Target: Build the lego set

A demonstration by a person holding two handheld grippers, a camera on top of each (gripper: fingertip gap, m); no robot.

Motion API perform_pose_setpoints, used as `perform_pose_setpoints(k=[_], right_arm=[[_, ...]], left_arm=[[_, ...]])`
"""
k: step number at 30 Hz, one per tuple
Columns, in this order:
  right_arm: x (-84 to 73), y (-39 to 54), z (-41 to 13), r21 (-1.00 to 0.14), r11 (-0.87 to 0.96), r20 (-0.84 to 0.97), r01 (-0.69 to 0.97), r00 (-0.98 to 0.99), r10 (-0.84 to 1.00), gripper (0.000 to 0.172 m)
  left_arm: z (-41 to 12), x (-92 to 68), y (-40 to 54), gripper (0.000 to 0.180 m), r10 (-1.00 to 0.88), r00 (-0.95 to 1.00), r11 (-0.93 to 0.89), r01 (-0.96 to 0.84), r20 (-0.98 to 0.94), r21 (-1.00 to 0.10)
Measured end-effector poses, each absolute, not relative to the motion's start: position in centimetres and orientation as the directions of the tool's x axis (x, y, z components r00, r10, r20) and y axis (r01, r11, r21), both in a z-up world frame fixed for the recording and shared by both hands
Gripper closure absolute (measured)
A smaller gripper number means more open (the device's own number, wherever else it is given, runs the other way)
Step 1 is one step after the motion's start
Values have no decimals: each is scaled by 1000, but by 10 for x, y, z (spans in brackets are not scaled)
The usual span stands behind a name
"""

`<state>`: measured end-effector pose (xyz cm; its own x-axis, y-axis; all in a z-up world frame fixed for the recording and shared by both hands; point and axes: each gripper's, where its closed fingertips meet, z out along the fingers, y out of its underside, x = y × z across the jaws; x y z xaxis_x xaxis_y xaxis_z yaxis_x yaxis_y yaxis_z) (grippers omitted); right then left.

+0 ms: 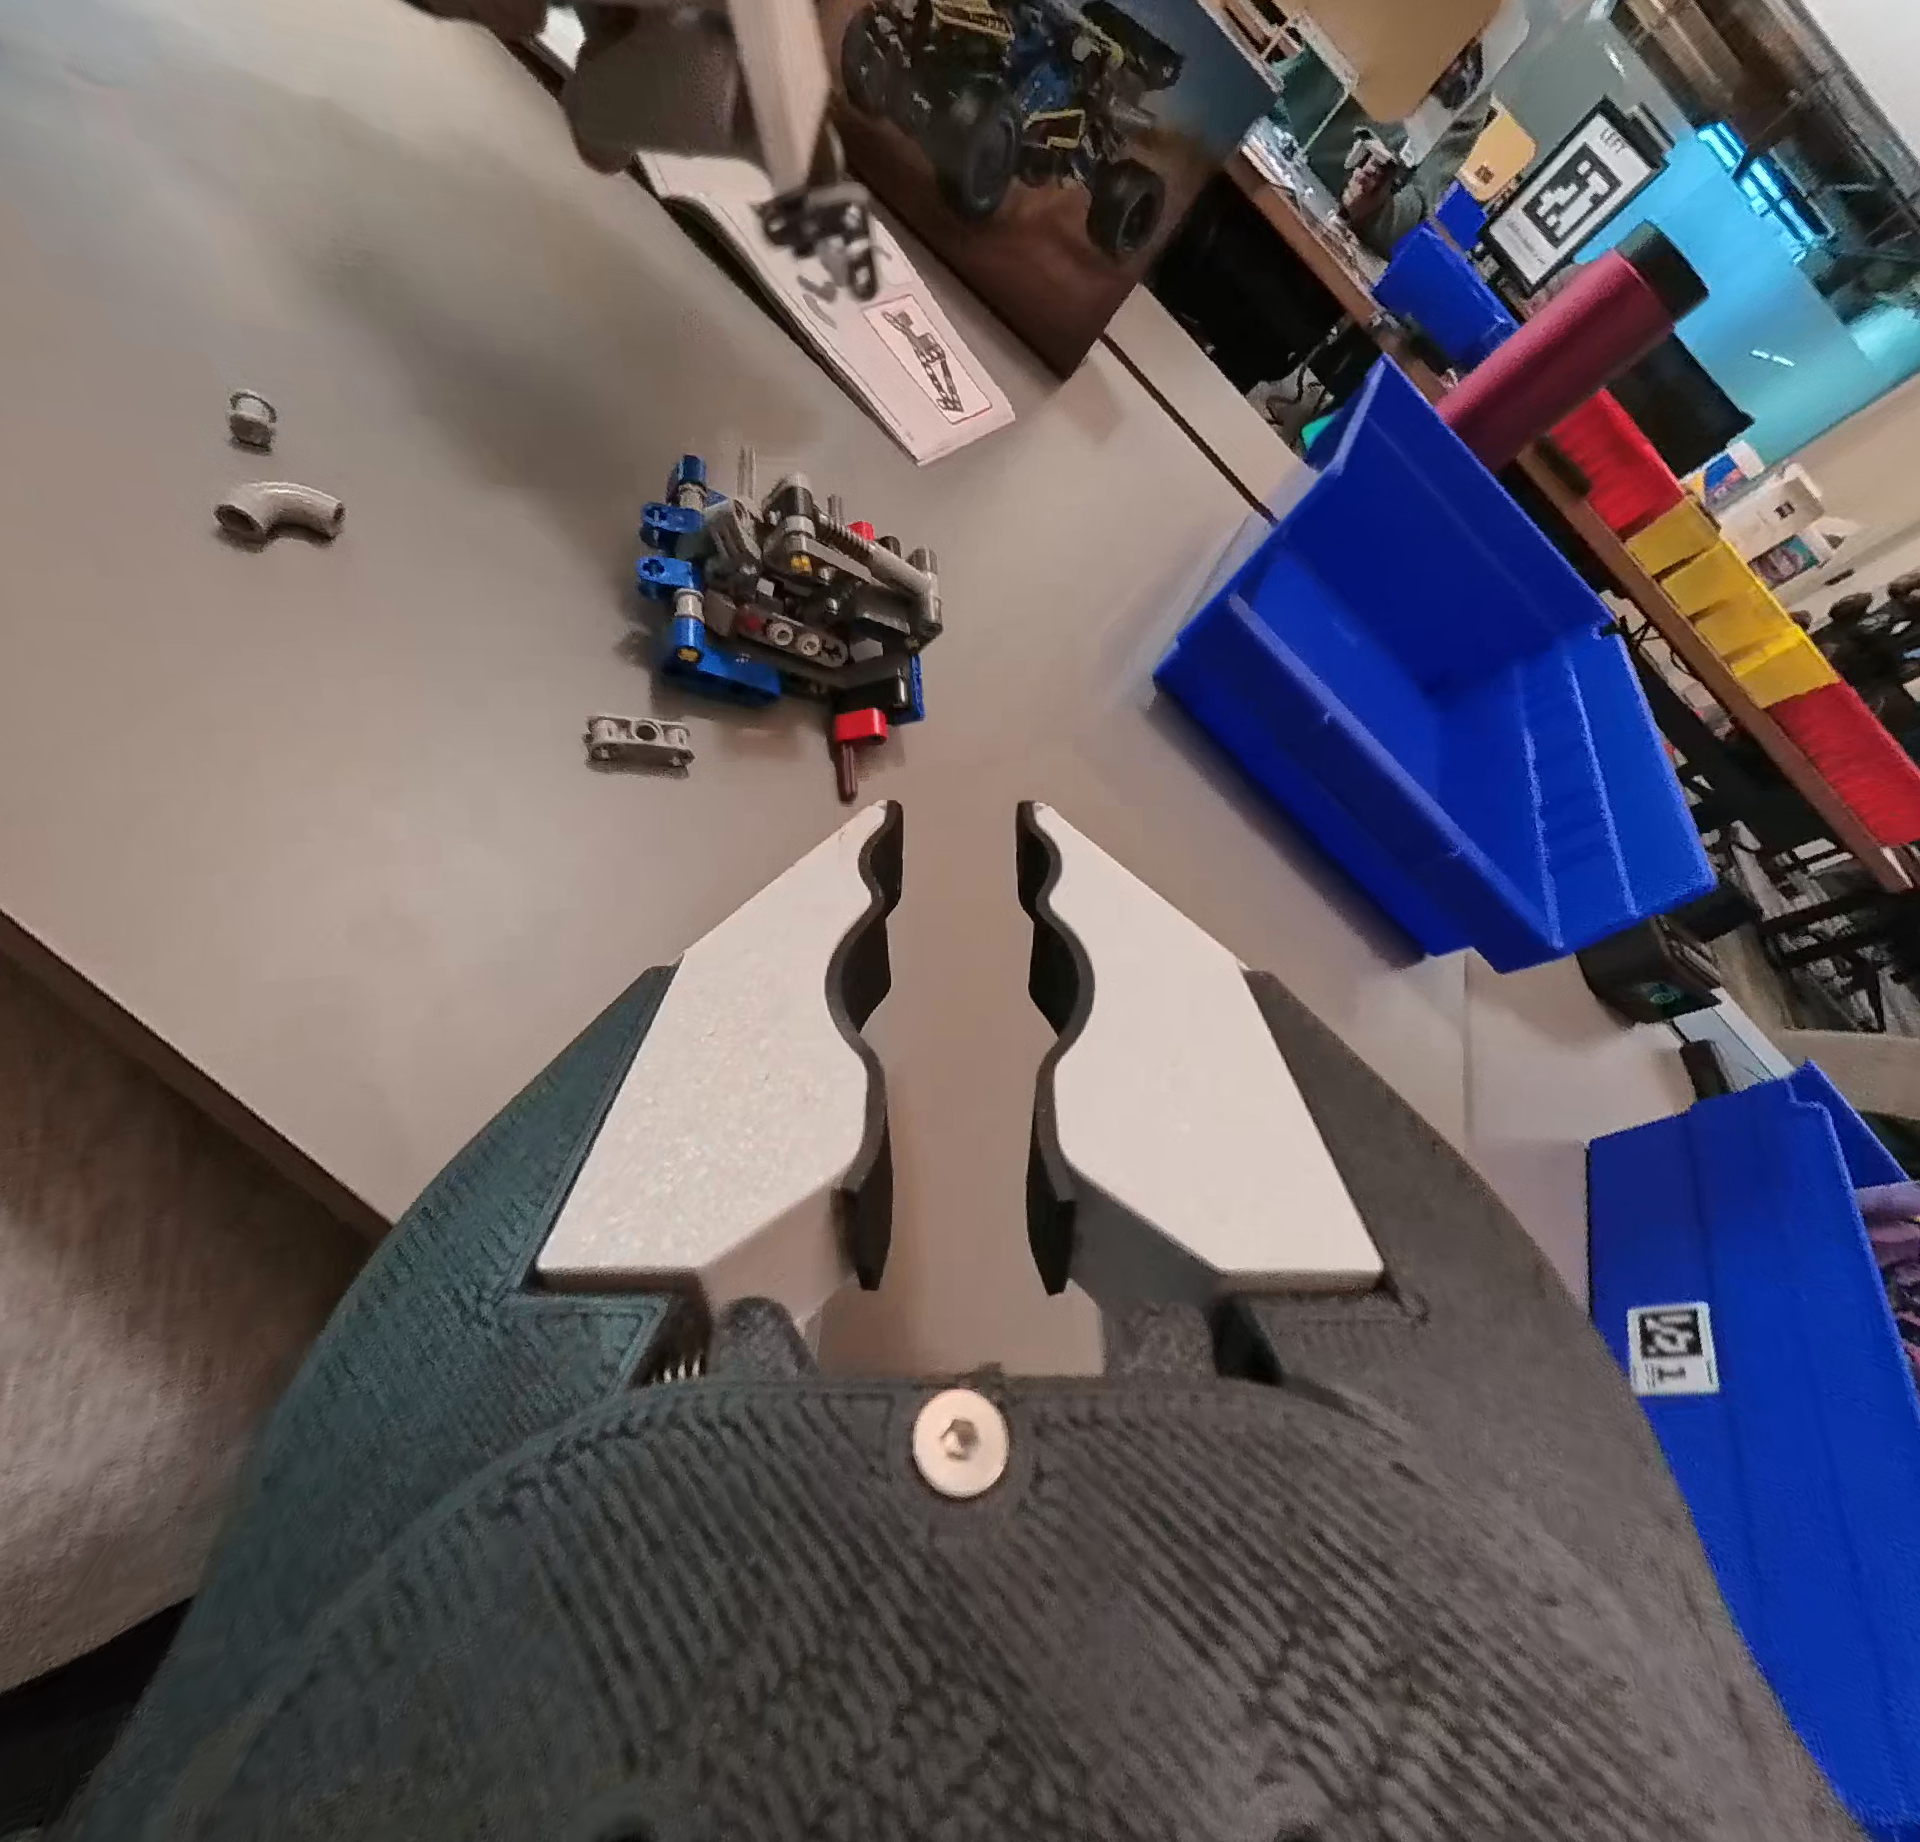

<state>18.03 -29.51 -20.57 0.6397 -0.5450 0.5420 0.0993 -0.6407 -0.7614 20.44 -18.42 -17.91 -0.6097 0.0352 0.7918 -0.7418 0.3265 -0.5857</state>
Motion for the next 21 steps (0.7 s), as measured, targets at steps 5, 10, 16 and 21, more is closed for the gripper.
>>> perform_pose_setpoints(k=[5,10,16,21], right_arm=[[185,-282,-205,-739,-661,581,135,626,-521,154],[188,-265,-201,-701,-689,635,185,603,-484,154],[187,-249,-199,-699,-682,640,218,615,-460,155],[187,-233,-183,-697,-649,682,306,561,-469,150]], left_arm=[[-170,211,-190,177,121,-349,192,-910,929,-366],[-190,212,-192,177,36,-272,236,-933,962,-272],[-186,209,-191,177,23,-262,251,-933,965,-259],[-178,179,-192,177,49,-331,375,-869,942,-324]])
